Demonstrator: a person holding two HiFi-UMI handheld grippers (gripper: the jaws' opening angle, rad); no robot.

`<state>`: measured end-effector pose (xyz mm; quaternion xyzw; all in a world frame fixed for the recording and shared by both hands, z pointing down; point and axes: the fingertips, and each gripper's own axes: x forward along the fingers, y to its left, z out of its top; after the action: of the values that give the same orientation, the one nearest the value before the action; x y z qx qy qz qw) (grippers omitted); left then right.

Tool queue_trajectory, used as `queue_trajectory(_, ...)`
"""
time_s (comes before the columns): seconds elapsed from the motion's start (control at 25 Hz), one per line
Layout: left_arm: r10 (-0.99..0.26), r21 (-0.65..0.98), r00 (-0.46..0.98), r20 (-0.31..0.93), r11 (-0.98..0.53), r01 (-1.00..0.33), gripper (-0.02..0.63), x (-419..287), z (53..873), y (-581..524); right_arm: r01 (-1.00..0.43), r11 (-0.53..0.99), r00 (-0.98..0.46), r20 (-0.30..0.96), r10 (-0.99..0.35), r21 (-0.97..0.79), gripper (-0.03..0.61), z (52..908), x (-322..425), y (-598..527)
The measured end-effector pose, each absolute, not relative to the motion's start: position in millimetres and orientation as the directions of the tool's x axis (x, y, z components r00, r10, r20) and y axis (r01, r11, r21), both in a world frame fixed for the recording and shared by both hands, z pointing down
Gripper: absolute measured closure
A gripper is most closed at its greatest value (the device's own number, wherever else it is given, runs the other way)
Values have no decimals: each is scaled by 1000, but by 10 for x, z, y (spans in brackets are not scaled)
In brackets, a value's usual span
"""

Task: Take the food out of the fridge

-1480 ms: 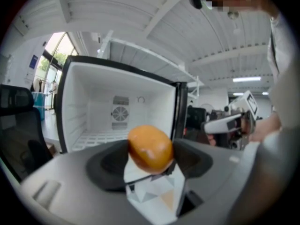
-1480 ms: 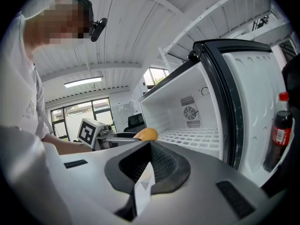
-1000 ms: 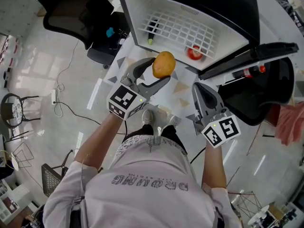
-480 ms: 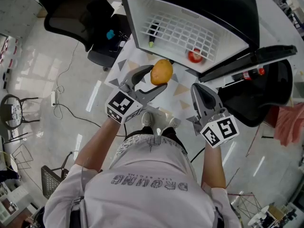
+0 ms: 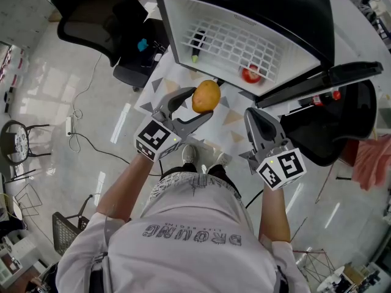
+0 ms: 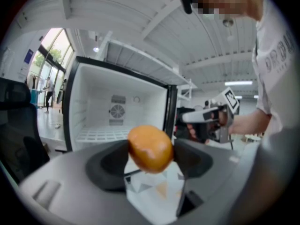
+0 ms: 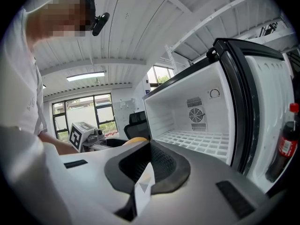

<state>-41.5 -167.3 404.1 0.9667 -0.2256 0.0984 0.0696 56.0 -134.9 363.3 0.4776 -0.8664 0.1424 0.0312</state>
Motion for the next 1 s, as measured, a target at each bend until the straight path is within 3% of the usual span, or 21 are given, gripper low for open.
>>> queue_trajectory(1.0, -422, 85, 875, 236, -888, -451, 305, -247, 4070, -1647, -807, 550, -589, 216, -779, -216, 577, 3739, 550, -1387)
